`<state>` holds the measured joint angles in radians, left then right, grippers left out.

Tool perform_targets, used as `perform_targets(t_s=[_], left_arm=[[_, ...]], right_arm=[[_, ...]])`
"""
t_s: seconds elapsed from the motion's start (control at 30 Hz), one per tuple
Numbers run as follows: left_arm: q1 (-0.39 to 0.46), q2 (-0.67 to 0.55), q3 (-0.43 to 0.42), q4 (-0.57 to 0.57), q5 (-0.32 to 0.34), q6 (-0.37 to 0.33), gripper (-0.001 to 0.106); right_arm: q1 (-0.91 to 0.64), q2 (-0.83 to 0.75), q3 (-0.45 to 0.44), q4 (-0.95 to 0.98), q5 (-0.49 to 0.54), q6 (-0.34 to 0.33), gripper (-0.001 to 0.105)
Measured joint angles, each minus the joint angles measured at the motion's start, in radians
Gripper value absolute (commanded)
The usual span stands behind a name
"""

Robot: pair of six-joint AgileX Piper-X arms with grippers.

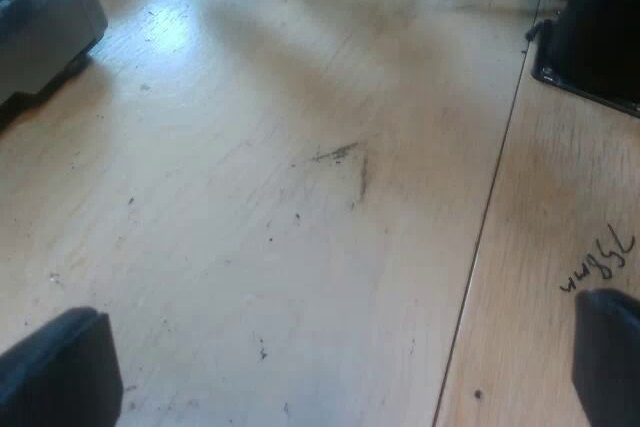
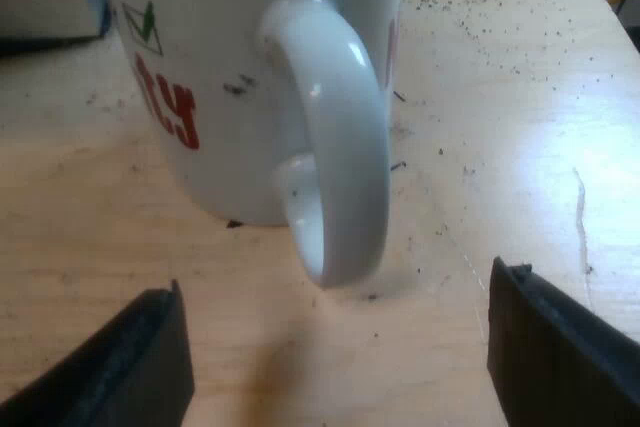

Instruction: Place mug into machine

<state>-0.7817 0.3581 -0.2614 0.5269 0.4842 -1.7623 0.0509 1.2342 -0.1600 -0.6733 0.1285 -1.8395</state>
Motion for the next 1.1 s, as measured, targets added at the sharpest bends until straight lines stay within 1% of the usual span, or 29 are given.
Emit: perform_targets(t_s=[0.07,0.13,0.17,0.2,0.5,0.57,0.6,0.63,0.67,0.7,0.77,0.8,0.83,0.9,1.07,1.1], left_arm=[[0.000,0.000,0.000,0.000,0.000,0.000,0.095],[0.000,0.000,0.000,0.000,0.000,-0.001,0.095],[0.000,0.000,0.000,0.000,0.000,-0.002,0.095],[0.000,0.000,0.000,0.000,0.000,-0.002,0.095],[0.000,0.000,0.000,0.000,0.000,-0.002,0.095],[0.000,0.000,0.000,0.000,0.000,-0.002,0.095],[0.000,0.000,0.000,0.000,0.000,-0.002,0.095],[0.000,0.000,0.000,0.000,0.000,-0.002,0.095],[0.000,0.000,0.000,0.000,0.000,-0.002,0.095],[0.000,0.000,0.000,0.000,0.000,-0.002,0.095],[0.000,0.000,0.000,0.000,0.000,-0.002,0.095],[0.000,0.000,0.000,0.000,0.000,-0.002,0.095],[0.000,0.000,0.000,0.000,0.000,-0.002,0.095],[0.000,0.000,0.000,0.000,0.000,-0.002,0.095],[0.000,0.000,0.000,-0.014,0.000,-0.002,0.095],[0.000,0.000,0.000,-0.017,0.000,-0.002,0.095]], right_arm=[[0.000,0.091,-0.047,-0.049,-0.008,0.000,0.065],[0.000,0.190,-0.123,-0.051,-0.008,0.000,0.065],[0.000,0.199,-0.131,-0.054,-0.008,0.000,0.065],[0.000,0.261,-0.188,-0.065,-0.011,0.000,0.065],[0.000,0.323,-0.260,-0.069,-0.013,0.000,0.064],[0.000,0.336,-0.272,-0.068,-0.033,0.000,0.064],[0.000,0.337,-0.271,-0.056,-0.035,0.000,0.062],[0.000,0.337,-0.271,-0.051,-0.034,0.000,0.060],[0.000,0.337,-0.271,-0.041,-0.034,0.000,0.052],[0.000,0.337,-0.271,-0.033,-0.034,0.000,0.049],[0.000,0.337,-0.271,-0.023,-0.034,0.000,0.026],[0.000,0.337,-0.271,-0.021,-0.036,0.000,0.011],[0.000,0.337,-0.271,-0.020,-0.036,0.000,0.009],[0.000,0.337,-0.271,-0.021,-0.036,0.000,0.000],[0.000,0.337,-0.271,-0.019,-0.042,0.000,0.000],[0.000,0.283,-0.269,0.051,-0.046,0.000,0.000]])
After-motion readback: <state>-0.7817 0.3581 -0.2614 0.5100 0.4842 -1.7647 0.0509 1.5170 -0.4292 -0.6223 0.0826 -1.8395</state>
